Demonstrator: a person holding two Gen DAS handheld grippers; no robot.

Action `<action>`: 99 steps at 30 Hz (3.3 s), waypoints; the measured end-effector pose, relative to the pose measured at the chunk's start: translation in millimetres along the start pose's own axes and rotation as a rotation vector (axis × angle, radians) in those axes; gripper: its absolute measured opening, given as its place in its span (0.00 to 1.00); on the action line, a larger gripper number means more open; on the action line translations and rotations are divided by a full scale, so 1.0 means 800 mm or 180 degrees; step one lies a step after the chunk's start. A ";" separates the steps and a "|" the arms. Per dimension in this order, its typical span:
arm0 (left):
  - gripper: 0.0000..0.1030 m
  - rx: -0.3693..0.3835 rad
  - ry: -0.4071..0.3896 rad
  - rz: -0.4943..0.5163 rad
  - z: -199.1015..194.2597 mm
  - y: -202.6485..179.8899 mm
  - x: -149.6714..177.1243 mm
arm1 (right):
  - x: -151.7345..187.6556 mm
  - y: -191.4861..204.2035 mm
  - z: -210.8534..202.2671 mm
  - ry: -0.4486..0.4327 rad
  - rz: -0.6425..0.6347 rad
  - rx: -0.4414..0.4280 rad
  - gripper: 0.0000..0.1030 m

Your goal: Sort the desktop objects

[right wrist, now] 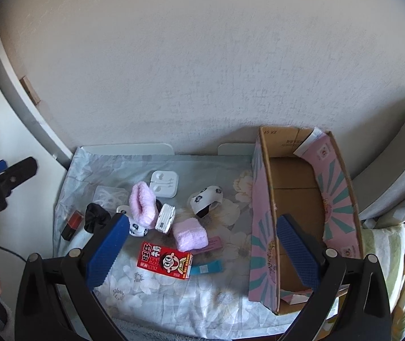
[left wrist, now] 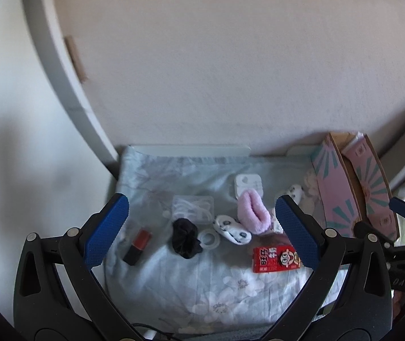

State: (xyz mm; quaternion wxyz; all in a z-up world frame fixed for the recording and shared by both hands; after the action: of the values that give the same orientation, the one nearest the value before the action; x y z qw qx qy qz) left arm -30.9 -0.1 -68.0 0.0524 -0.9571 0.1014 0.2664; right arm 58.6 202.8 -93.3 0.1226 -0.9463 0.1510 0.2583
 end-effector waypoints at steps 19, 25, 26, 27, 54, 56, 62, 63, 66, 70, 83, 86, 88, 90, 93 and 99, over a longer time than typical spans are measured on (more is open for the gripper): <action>0.98 0.0203 0.0821 0.0184 0.193 -0.055 0.012 | 0.041 0.006 0.143 0.0476 -0.0505 -0.0683 1.00; 0.91 0.0153 0.0936 0.0257 0.224 -0.069 0.024 | 0.041 -0.003 0.180 0.0611 -0.0503 -0.0711 0.96; 0.90 0.0143 0.0949 0.0265 0.227 -0.071 0.025 | 0.042 -0.003 0.185 0.0629 -0.0505 -0.0705 0.94; 0.87 0.0150 0.0964 0.0278 0.231 -0.073 0.027 | 0.043 -0.004 0.189 0.0650 -0.0509 -0.0701 0.91; 0.25 0.0422 0.0716 0.0216 0.162 -0.060 0.005 | 0.042 -0.009 0.169 0.0673 -0.0281 -0.0793 0.41; 0.25 0.0454 0.0684 0.0194 0.152 -0.057 0.002 | 0.040 -0.008 0.159 0.0636 -0.0301 -0.0773 0.41; 0.25 0.0508 0.0545 0.0100 0.114 -0.041 -0.013 | 0.026 -0.009 0.124 0.0496 -0.0371 -0.0707 0.41; 0.25 0.0526 0.0503 0.0093 0.104 -0.039 -0.018 | 0.023 -0.009 0.119 0.0469 -0.0371 -0.0705 0.41; 0.25 0.0559 0.0411 0.0099 0.082 -0.036 -0.029 | 0.015 -0.013 0.097 0.0364 -0.0327 -0.0729 0.41; 0.25 0.0651 0.0251 0.0172 0.054 -0.045 -0.044 | 0.001 -0.020 0.064 0.0189 -0.0263 -0.0733 0.41; 0.25 0.1099 0.0050 0.0818 0.016 -0.171 -0.078 | -0.004 -0.080 -0.016 -0.0187 0.0030 -0.0417 0.41; 0.25 0.1211 0.0062 0.1004 0.018 -0.215 -0.080 | 0.006 -0.107 -0.026 -0.0193 0.0171 -0.0290 0.41; 0.25 0.1266 0.0092 0.1114 0.021 -0.242 -0.080 | 0.013 -0.124 -0.029 -0.0162 0.0255 -0.0230 0.41; 0.25 0.1323 0.0132 0.1230 0.027 -0.270 -0.078 | 0.022 -0.142 -0.030 -0.0129 0.0355 -0.0164 0.41; 0.25 0.1361 0.0193 0.1369 0.038 -0.303 -0.075 | 0.033 -0.166 -0.029 -0.0073 0.0475 -0.0089 0.41; 0.25 0.1392 0.0379 0.1589 0.071 -0.365 -0.060 | 0.056 -0.204 -0.012 0.0138 0.0668 0.0029 0.41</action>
State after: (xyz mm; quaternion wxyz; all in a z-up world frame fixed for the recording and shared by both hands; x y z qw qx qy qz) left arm -34.7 301.0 -77.6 0.1836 -0.8827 0.3903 0.1865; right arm 156.6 340.8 -83.5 0.0959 -0.9300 0.2531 0.2486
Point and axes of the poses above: each gripper's, at about its wrist camera, not at the fingertips, and z roughly the way its jaws point, y to its left, x to its underside, the point moved 1 cm from there along z, roughly the way its jaws point, and after that the axes turned 4 degrees about y, right-handed, at the moved point
